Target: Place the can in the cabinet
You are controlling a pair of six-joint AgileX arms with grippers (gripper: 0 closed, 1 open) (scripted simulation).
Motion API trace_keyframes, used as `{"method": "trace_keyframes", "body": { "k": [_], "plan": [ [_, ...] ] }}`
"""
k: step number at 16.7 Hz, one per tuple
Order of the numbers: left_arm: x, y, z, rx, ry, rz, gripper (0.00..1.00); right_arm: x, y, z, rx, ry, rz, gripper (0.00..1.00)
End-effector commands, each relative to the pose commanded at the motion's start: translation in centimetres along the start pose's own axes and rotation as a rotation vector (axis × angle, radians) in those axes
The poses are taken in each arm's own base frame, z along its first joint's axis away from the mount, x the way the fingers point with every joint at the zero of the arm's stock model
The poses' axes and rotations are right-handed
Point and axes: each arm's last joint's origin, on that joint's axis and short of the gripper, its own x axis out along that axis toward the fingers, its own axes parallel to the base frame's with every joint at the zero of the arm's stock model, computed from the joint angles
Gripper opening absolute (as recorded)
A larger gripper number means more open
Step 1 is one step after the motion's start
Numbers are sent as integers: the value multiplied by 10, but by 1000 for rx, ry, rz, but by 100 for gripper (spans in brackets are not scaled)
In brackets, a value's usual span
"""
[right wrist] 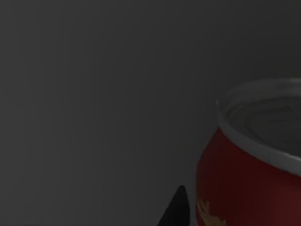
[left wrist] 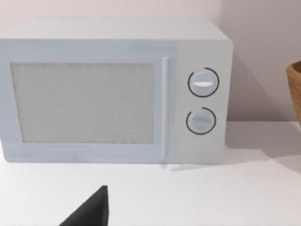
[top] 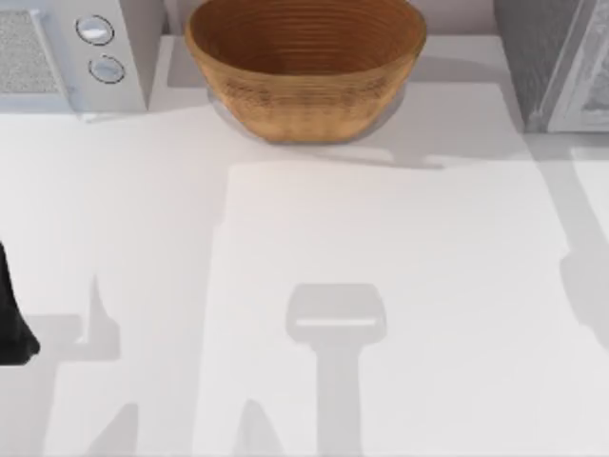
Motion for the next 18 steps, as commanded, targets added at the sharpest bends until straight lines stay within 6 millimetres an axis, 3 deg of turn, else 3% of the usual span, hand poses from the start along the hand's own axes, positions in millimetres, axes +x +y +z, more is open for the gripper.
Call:
{"method": "trace_keyframes", "body": {
  "k": [4, 17, 18],
  "plan": [
    [0, 0, 0, 0, 0, 0, 100, 0, 0, 0, 0, 0, 0, 0],
    [0, 0, 0, 0, 0, 0, 100, 0, 0, 0, 0, 0, 0, 98],
    [0, 0, 0, 0, 0, 0, 100, 0, 0, 0, 0, 0, 0, 100]
  ]
}}
